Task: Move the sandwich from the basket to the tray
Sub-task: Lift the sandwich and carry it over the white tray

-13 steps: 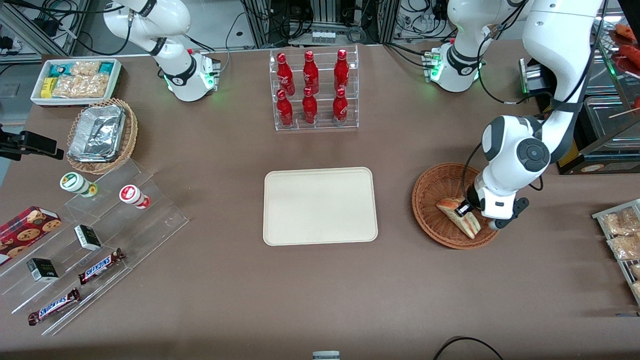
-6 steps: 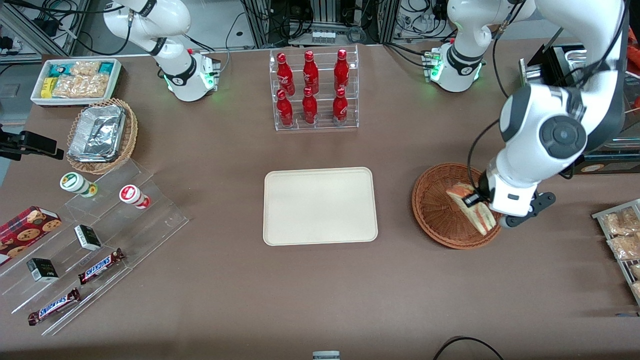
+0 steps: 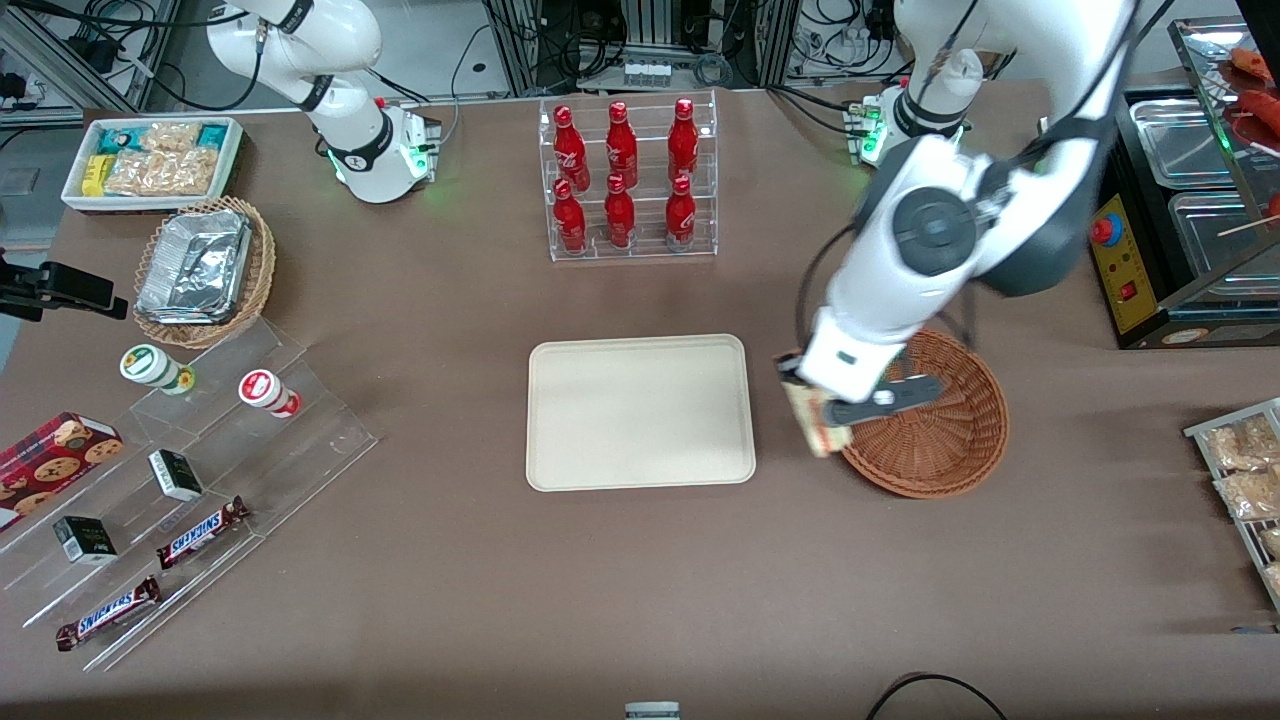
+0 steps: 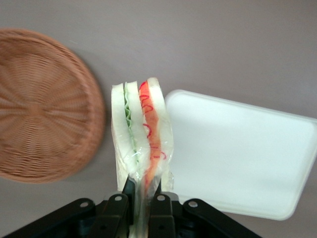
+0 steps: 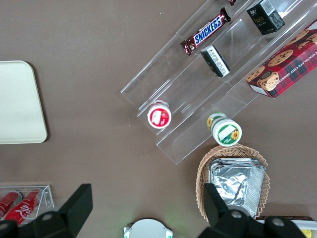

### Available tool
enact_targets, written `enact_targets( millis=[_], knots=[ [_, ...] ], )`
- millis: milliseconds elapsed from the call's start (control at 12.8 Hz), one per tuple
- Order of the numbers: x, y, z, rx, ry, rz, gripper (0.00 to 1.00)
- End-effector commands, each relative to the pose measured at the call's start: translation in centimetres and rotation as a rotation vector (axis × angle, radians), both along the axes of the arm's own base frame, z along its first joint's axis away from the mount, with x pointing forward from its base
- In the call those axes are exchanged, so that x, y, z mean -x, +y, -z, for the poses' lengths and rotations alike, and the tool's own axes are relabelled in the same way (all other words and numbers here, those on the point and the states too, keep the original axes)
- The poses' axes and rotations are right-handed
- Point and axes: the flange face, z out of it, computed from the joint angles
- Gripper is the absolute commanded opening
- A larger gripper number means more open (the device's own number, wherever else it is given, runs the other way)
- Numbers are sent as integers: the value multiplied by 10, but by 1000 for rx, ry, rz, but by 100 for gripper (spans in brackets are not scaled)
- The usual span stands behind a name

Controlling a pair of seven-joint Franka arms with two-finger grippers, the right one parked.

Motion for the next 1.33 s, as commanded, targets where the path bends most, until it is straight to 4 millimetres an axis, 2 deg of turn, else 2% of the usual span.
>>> enact_targets(
  millis=[0, 235, 392, 549, 706, 941, 1098, 1176, 1255],
  knots=[
    [4, -61, 27, 41, 10, 74, 0],
    [19, -118, 74, 84, -23, 145, 0],
    [29, -145, 107, 106, -40, 176, 0],
    [32, -154, 134, 115, -40, 186, 0],
    [50, -179, 159, 129, -63, 227, 0],
    [53, -182, 185, 122, -60, 243, 0],
    [66, -186, 200, 105, -36, 261, 0],
    [67, -185, 204, 102, -30, 260, 27],
    [67, -185, 207, 100, -28, 263, 87]
  ],
)
